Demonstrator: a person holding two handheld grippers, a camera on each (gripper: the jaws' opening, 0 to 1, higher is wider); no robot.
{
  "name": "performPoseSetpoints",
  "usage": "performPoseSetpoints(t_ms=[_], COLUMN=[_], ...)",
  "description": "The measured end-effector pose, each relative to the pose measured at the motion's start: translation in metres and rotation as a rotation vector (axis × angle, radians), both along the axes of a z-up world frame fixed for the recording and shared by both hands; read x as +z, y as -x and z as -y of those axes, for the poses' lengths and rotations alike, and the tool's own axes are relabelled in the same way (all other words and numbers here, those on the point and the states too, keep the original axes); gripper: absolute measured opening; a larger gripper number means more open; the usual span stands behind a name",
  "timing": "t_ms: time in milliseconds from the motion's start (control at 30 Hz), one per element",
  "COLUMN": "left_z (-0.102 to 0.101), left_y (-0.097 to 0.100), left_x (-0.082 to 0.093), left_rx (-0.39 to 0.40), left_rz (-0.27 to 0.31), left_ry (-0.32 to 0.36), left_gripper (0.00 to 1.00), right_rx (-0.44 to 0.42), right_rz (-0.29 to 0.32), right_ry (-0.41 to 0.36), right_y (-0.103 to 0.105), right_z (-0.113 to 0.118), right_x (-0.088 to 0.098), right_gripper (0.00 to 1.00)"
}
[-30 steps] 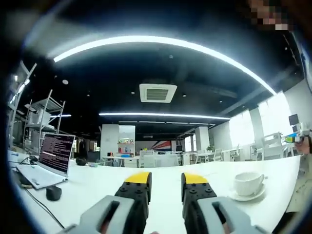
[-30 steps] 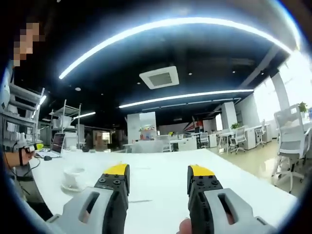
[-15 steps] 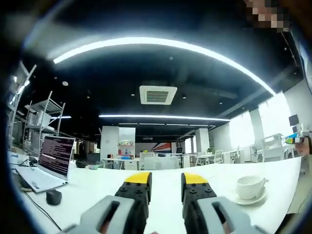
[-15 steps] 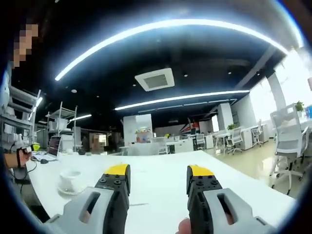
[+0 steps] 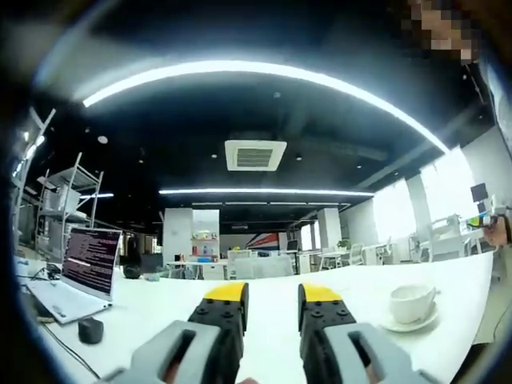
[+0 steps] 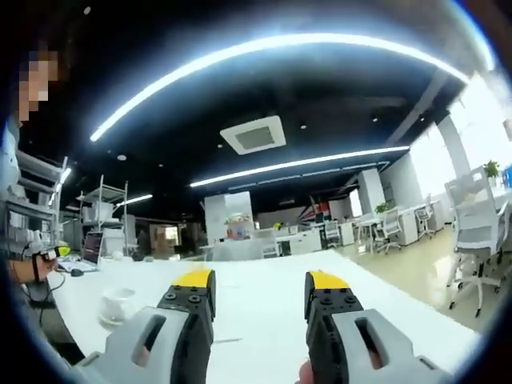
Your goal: Tidy tabletop coffee trays, cups and spoons，present forward
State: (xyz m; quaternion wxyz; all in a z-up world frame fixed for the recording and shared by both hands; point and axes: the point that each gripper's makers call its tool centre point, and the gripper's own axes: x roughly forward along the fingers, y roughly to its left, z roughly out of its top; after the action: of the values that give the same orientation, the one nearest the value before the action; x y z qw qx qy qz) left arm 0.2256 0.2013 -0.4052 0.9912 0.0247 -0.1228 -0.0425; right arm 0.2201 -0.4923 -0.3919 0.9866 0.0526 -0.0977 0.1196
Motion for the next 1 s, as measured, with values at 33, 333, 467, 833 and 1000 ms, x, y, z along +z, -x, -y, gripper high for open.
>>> performPoseSetpoints(t_ms=[33, 333, 467, 833, 1000], left_z=[-0.001, -0.007, -0.009, -0.002, 0.004], left_y=[0.0, 0.0, 0.0, -0.003, -0.003], left_x=[0.0, -0.008, -0.007, -0.006, -0.007], left_rx=[-0.006, -0.018, -0.014, -0.027, -0.053], left_rz=[0.002, -0.015, -0.008, -0.013, -0.024], left_ry=[0.014, 0.033, 0.037, 0.004, 0.002], left_gripper=[0.26, 0.27, 0.27, 0.27, 0.26], right_rx=[0.006, 0.148, 0.224, 0.407, 0.432], right_rz=[0.002, -0.126, -0.187, -0.272, -0.301], right_ry=[0.01, 0.399, 0.513, 0.853, 0.95], right_y=[-0.001, -0.015, -0.024, -0.043, -0.061], right_z=[-0.002, -0.034, -0.046, -0.076, -0.082], right_x=[0.003, 0.006, 0.002, -0.019, -0.025], right_gripper=[0.4, 0.42, 0.41, 0.4, 0.4])
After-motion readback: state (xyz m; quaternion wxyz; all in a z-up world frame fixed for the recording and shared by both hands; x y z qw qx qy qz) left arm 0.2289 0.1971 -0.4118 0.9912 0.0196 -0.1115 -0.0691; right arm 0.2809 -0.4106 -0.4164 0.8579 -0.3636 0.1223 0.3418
